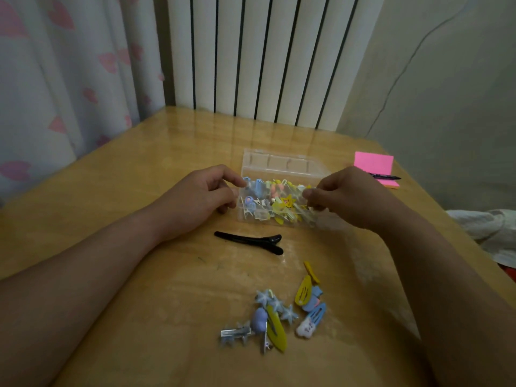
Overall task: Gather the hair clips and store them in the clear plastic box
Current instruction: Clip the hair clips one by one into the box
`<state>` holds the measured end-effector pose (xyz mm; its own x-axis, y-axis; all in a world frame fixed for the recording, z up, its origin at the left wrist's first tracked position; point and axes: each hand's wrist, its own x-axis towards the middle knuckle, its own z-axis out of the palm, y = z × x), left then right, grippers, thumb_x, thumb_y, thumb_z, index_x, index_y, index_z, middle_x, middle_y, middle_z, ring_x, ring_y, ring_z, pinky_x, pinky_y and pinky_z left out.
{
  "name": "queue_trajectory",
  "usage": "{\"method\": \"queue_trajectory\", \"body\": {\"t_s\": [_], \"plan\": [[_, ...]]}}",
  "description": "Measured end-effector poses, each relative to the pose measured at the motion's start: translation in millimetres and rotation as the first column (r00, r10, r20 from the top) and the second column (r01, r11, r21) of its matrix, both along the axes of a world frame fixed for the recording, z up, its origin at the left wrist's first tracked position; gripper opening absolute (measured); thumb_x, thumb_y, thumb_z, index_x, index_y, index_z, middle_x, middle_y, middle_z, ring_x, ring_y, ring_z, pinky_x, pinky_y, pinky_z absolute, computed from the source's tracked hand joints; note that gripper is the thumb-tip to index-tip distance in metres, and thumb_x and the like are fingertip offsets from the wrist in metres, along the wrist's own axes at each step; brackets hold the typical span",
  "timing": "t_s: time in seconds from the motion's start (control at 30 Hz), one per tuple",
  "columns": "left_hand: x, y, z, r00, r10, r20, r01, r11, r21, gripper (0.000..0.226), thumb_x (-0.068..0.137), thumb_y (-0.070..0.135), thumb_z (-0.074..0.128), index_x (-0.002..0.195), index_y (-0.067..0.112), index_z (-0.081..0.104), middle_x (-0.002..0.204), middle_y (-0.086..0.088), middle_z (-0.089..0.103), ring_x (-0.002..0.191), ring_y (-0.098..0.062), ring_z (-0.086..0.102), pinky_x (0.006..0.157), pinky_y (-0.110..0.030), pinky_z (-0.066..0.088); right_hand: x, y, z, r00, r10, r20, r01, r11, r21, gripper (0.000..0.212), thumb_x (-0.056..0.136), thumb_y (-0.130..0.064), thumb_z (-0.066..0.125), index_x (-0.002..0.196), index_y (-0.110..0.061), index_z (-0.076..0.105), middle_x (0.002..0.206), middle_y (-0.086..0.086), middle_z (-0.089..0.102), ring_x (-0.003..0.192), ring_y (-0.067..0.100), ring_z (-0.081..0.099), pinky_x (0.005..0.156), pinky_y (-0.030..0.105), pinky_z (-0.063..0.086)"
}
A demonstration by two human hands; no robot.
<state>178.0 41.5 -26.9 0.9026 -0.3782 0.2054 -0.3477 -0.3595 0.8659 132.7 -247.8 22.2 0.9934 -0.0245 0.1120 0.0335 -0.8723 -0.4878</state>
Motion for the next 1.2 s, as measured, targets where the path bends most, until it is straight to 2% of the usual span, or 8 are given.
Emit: {"method": "queue_trajectory", "body": {"t_s": [0.07, 0.2, 0.4, 0.6, 0.77, 0.9, 1.1, 1.2], "plan": [[0, -1, 0, 1.0, -0.003, -0.006, 0.003, 1.0, -0.01, 0.021, 0.102, 0.008, 0.063, 0.115, 0.02, 0.073, 0.084, -0.006, 0.072, 0.076, -0.013, 0.066, 0.077, -0.019, 0.054, -3, 1, 5, 1.0, 0.011, 0.016, -0.011, 1.0, 0.009, 0.031, 0.096, -0.048, 0.07, 0.081, -0.023, 0.082, 0.076, -0.001, 0.079, 0.08, 0.029, 0.073, 0.077, 0.047, 0.062], [-2, -1, 1, 1.0, 0.0, 0.002, 0.0, 1.0, -0.002, 0.021, 0.102, 0.007, 0.062, 0.116, 0.019, 0.073, 0.085, -0.006, 0.072, 0.074, -0.011, 0.065, 0.076, -0.017, 0.052, -17, 4, 26, 0.986, 0.152, -0.076, -0.151, 0.988, 0.011, 0.028, 0.096, -0.047, 0.07, 0.084, -0.024, 0.079, 0.074, -0.007, 0.077, 0.065, 0.006, 0.068, 0.067, 0.033, 0.056], [-1, -1, 0, 1.0, 0.005, -0.002, -0.005, 1.0, -0.006, 0.021, 0.102, 0.011, 0.063, 0.114, 0.024, 0.074, 0.085, -0.005, 0.073, 0.075, -0.01, 0.066, 0.077, -0.018, 0.053, -37, 15, 46, 0.931, 0.221, -0.291, -0.264, 0.958, -0.116, 0.026, 0.093, -0.048, 0.073, 0.08, -0.026, 0.079, 0.072, -0.008, 0.078, 0.06, 0.003, 0.069, 0.072, 0.031, 0.058], [0, -1, 2, 1.0, 0.01, -0.004, -0.01, 1.0, 0.002, 0.019, 0.102, 0.014, 0.064, 0.115, 0.025, 0.074, 0.09, -0.011, 0.075, 0.075, -0.009, 0.068, 0.074, -0.014, 0.054, -40, 38, 36, 0.753, 0.179, -0.633, -0.406, 0.884, -0.233, 0.029, 0.094, -0.047, 0.073, 0.091, -0.019, 0.08, 0.081, -0.006, 0.081, 0.067, 0.006, 0.073, 0.086, 0.042, 0.061], [-2, -1, 2, 1.0, 0.014, -0.003, -0.014, 1.0, 0.003, 0.019, 0.102, 0.012, 0.064, 0.116, 0.022, 0.073, 0.089, -0.013, 0.074, 0.073, -0.007, 0.066, 0.072, -0.011, 0.052, -40, 44, 31, 0.758, 0.12, -0.641, -0.398, 0.864, -0.308, 0.02, 0.095, -0.033, 0.074, 0.095, -0.015, 0.081, 0.087, -0.001, 0.082, 0.062, 0.003, 0.068, 0.065, 0.025, 0.056], [-3, -2, 3, 1.0, 0.009, -0.005, -0.009, 1.0, 0.0, 0.02, 0.102, 0.011, 0.063, 0.116, 0.021, 0.073, 0.083, -0.007, 0.072, 0.072, -0.007, 0.065, 0.071, -0.01, 0.051, -40, 45, 31, 0.778, 0.058, -0.626, -0.347, 0.87, -0.351, 0.014, 0.096, -0.022, 0.071, 0.098, -0.011, 0.08, 0.071, -0.002, 0.074, 0.052, 0.005, 0.062, 0.046, 0.016, 0.048], [-2, 0, 2, 1.0, -0.009, -0.009, 0.009, 1.0, -0.01, 0.02, 0.102, 0.009, 0.063, 0.116, 0.02, 0.073, 0.083, -0.003, 0.072, 0.073, -0.008, 0.065, 0.072, -0.013, 0.052, -47, 57, 27, 0.794, 0.042, -0.607, -0.447, 0.717, -0.535, 0.022, 0.101, -0.025, 0.063, 0.116, -0.013, 0.073, 0.102, 0.007, 0.078, 0.065, 0.015, 0.069, 0.045, 0.022, 0.048], [-1, 0, 1, 1.0, -0.01, -0.002, 0.01, 1.0, -0.007, 0.02, 0.102, 0.01, 0.063, 0.116, 0.02, 0.073, 0.082, -0.004, 0.072, 0.073, -0.008, 0.065, 0.073, -0.013, 0.052, -47, 61, 26, 0.799, 0.083, -0.596, -0.469, 0.706, -0.53, 0.024, 0.103, -0.024, 0.06, 0.119, -0.011, 0.071, 0.107, 0.009, 0.077, 0.069, 0.017, 0.068, 0.046, 0.022, 0.046]]}}
